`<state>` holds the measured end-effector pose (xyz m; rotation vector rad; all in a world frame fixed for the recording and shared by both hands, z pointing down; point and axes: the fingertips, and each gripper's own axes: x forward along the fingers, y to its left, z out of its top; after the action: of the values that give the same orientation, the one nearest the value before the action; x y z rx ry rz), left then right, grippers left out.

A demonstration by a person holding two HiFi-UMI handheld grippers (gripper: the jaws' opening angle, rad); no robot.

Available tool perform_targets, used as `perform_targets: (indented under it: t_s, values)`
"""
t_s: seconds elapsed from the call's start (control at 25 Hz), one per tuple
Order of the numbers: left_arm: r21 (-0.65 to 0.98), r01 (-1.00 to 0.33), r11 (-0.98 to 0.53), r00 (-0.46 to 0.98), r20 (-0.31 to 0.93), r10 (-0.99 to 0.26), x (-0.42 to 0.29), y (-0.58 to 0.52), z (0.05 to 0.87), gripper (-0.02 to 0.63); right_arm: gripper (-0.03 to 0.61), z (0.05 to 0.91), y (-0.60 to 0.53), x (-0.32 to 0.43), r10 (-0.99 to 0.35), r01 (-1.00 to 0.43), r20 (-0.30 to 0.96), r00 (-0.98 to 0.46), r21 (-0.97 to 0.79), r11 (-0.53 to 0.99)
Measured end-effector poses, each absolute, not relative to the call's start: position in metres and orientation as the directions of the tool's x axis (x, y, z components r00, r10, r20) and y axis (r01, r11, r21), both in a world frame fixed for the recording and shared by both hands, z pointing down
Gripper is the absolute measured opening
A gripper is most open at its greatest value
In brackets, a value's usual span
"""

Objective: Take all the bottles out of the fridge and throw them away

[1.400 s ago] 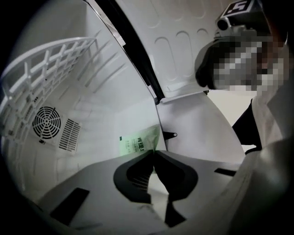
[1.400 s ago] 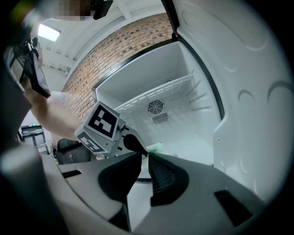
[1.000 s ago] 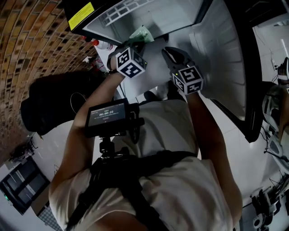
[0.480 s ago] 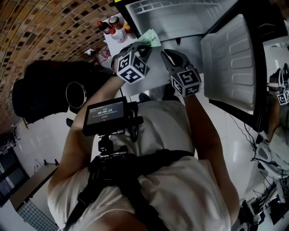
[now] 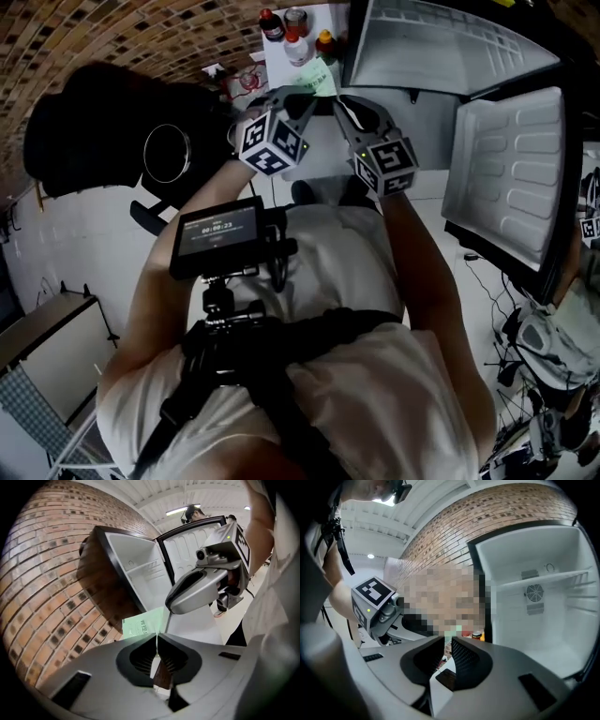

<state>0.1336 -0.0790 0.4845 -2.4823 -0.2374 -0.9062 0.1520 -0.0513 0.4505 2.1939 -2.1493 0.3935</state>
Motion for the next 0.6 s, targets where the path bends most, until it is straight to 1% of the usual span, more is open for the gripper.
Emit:
perform_targets:
  t_s: [0.32,0.6]
  values:
    - [-0.372,0.110,-0.922,0.755,0.635,-0.166,0.061,-0.139,0.488,0.021,0.058,0.445,-0.107,0.102,-0.967,-0.983,0.205,-0.153,-0.127,0.129]
    - [-0.375,-0.068,-0.925,0.719,0.624,-0.306,-0.005,-0.186,0.489,0.021,0.058,0.442,-0.149,0.050,-0.932,-0.954,0.210,-0.296,-0.108,0.279]
